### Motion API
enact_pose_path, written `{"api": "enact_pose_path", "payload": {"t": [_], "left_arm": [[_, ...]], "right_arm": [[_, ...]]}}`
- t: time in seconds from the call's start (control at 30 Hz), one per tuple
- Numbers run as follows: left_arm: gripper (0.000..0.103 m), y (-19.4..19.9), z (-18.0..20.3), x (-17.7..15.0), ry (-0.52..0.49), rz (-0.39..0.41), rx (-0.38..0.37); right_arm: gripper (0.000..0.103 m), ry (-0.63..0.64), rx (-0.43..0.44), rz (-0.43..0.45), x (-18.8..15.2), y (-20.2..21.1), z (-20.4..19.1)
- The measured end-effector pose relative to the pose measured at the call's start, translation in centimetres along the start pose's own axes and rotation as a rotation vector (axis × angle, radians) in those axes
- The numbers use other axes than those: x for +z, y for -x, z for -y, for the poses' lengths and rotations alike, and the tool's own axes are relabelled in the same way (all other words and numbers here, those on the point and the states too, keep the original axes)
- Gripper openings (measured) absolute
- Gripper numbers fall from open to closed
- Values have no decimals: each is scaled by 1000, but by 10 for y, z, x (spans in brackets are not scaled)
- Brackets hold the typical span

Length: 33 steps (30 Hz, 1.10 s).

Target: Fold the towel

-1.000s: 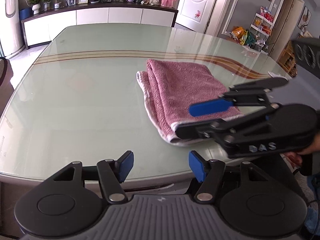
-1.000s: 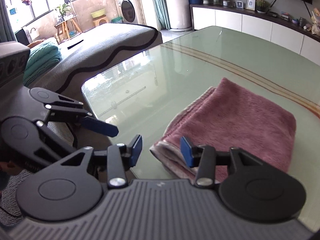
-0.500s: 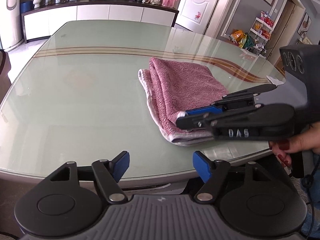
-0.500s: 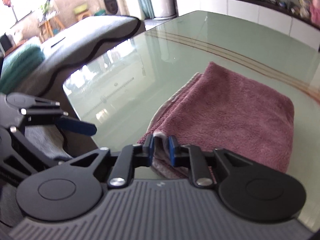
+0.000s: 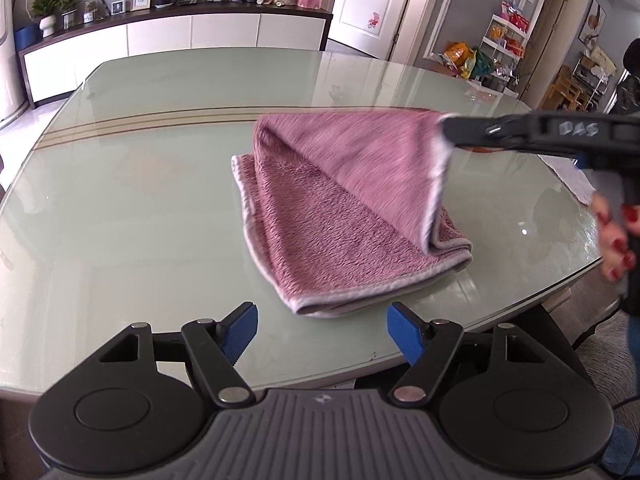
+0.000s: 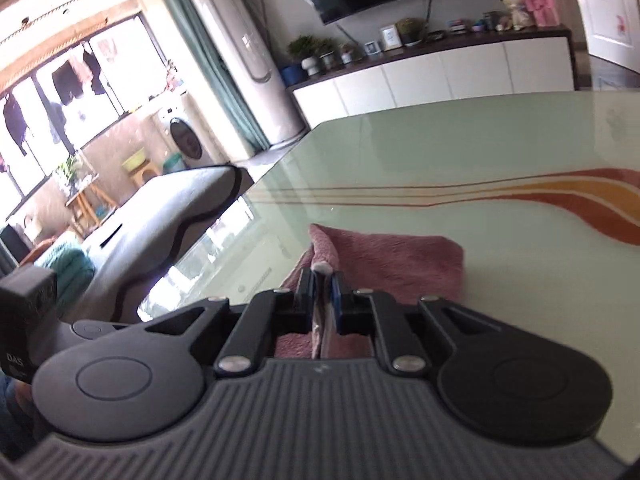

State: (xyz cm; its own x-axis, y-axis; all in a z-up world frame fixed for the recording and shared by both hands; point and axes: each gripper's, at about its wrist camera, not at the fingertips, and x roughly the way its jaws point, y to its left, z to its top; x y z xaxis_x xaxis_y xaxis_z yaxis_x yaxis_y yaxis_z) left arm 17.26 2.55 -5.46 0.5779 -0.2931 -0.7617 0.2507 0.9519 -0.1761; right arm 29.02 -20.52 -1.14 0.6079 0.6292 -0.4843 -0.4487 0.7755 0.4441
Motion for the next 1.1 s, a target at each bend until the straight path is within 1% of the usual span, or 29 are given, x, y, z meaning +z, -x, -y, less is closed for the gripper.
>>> {"api": "enact_pose_path", "payload": {"t": [0.1,0.17,0.33,0.43,0.5,0.6,0.67,0.7,0.73,0.77,0.87,0.93,0.97,1.0,1.1], "left_arm": [[76,-4,6,7,-12,-2,2],[76,-7,10,11,-18,-3,1],[76,-14,20,21,-48,-12,-4],[76,-17,29,26,-70,-14,-6],[77,-20,33,29,-81,-14,-2],[77,-26,37,33,-78,-19,0],[77,-28,38,35,-71,-18,5],[77,-28,39,36,-69,-17,7],[77,-27,39,36,-69,-15,13],[77,-27,39,36,-71,-14,21],[77,-24,37,36,-73,-12,42],[77,-24,32,35,-67,-14,51],[77,-24,30,35,-64,-15,56],[77,-24,27,35,-58,-15,62],[77,-28,17,36,-32,-16,70]], "right_arm": [[9,-85,-50,54,-1,26,35],[9,-152,-107,91,-4,46,63],[9,-287,-205,158,-18,83,117],[9,-337,-260,167,-29,96,141],[9,-355,-249,160,-34,98,148],[12,-298,-184,123,-35,85,133],[22,-234,-123,88,-29,65,114],[32,-198,-98,71,-24,55,104],[37,-162,-77,56,-20,45,94],[38,-125,-56,41,-15,35,84],[38,-8,-34,-17,0,8,57],[39,53,-24,-40,5,-2,45],[41,76,-19,-51,6,-6,39],[45,93,-14,-62,7,-9,35],[54,150,-28,-97,11,-21,24]]}}
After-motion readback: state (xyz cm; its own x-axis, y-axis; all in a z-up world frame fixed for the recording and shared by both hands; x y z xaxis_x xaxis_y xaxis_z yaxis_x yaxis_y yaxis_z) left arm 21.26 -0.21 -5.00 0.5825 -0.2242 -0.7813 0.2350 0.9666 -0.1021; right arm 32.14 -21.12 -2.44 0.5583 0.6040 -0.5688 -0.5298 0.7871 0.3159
